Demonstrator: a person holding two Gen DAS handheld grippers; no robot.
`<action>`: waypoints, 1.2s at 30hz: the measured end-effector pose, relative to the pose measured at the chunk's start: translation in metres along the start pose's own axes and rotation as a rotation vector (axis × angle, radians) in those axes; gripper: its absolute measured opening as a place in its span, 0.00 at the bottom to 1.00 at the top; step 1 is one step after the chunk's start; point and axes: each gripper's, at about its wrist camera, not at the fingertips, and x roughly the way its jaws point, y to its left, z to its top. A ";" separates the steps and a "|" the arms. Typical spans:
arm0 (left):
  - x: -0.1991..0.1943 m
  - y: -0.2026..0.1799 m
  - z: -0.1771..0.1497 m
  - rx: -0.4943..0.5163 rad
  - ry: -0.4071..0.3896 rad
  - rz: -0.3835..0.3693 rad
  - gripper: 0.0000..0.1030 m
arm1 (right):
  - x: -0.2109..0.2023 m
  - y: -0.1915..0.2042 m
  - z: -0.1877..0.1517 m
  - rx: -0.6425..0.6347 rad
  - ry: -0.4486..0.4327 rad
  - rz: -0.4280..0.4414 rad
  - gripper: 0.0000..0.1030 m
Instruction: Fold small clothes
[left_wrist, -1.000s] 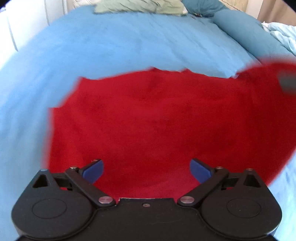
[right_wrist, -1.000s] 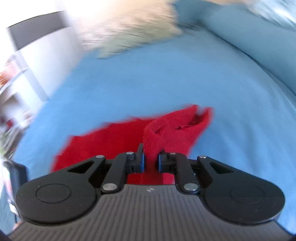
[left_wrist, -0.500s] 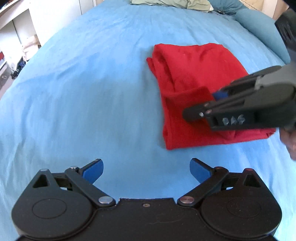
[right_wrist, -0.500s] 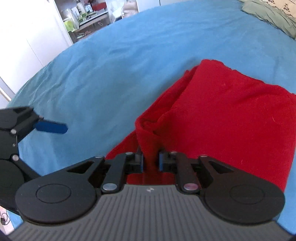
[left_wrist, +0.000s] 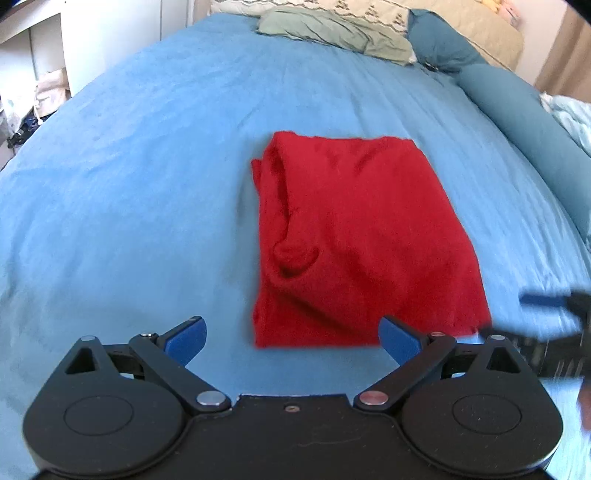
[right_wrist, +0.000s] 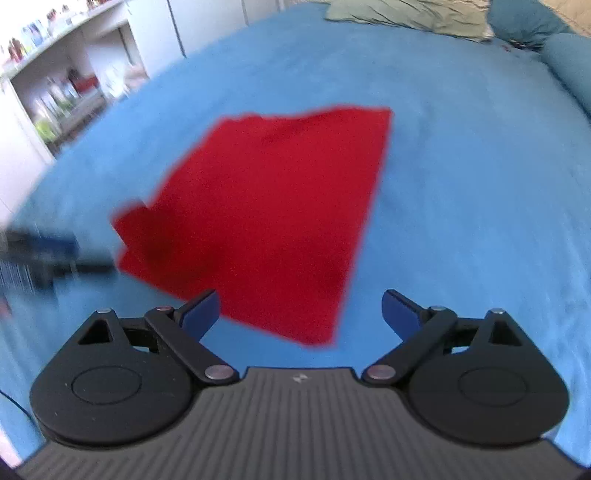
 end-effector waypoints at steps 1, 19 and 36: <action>0.004 -0.001 0.003 -0.007 -0.002 0.008 0.98 | 0.003 -0.001 -0.007 -0.001 0.001 -0.019 1.00; 0.044 0.013 -0.001 -0.022 0.027 0.172 0.97 | 0.018 -0.025 -0.039 0.126 -0.061 -0.161 0.67; 0.001 0.017 0.007 0.029 0.018 0.150 0.98 | -0.032 -0.053 -0.034 0.128 -0.029 -0.021 0.99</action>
